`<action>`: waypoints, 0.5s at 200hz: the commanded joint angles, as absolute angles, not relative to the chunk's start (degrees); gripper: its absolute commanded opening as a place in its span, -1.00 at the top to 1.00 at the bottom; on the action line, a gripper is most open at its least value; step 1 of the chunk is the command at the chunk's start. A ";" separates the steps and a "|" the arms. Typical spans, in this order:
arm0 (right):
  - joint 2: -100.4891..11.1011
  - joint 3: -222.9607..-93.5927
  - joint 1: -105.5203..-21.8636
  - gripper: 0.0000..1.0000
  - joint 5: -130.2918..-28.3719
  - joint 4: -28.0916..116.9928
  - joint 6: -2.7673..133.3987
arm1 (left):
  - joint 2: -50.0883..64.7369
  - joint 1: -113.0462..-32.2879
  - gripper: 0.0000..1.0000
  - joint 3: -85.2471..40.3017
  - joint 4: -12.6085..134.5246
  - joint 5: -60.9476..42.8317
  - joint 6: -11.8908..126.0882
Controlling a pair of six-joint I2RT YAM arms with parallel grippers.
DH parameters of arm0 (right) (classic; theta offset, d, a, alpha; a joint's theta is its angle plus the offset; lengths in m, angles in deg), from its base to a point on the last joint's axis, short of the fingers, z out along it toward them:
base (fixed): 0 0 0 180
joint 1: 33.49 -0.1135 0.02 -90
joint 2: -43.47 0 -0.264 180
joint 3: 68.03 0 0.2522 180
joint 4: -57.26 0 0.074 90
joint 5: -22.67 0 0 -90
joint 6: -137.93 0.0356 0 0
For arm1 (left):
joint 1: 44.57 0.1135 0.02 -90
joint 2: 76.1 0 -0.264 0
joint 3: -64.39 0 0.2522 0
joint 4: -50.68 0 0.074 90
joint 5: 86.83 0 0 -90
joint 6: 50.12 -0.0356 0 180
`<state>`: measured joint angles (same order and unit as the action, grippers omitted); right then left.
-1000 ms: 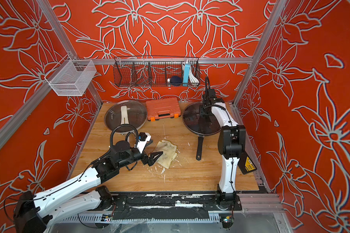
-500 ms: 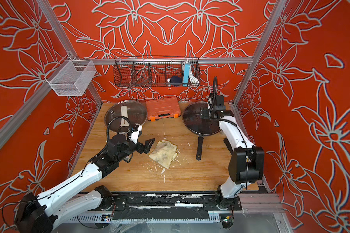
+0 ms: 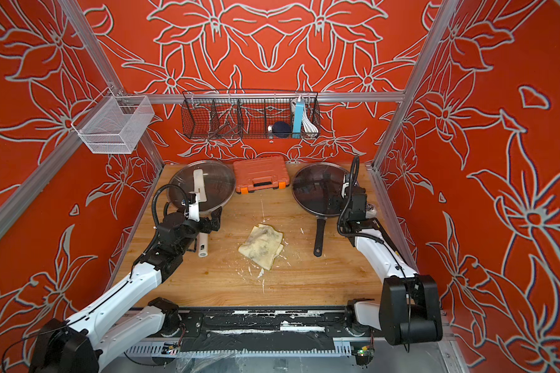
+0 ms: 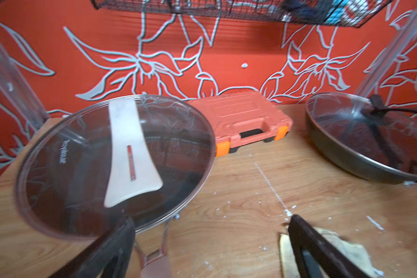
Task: Wipe the pot lid with a cloth
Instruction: Reset both arms
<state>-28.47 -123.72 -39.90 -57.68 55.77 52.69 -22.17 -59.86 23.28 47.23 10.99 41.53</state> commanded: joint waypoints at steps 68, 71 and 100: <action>-30.09 -105.95 -39.99 -0.95 -48.36 86.12 48.33 | -18.74 -45.87 -0.98 34.36 34.30 14.61 45.03; -30.09 -105.64 -39.99 -0.95 -48.44 86.77 48.17 | -18.62 -45.74 -0.98 34.37 34.33 15.16 44.94; -27.19 -104.25 -39.99 -0.92 -47.12 84.21 47.18 | -14.24 -43.53 -0.98 35.13 29.94 15.62 44.28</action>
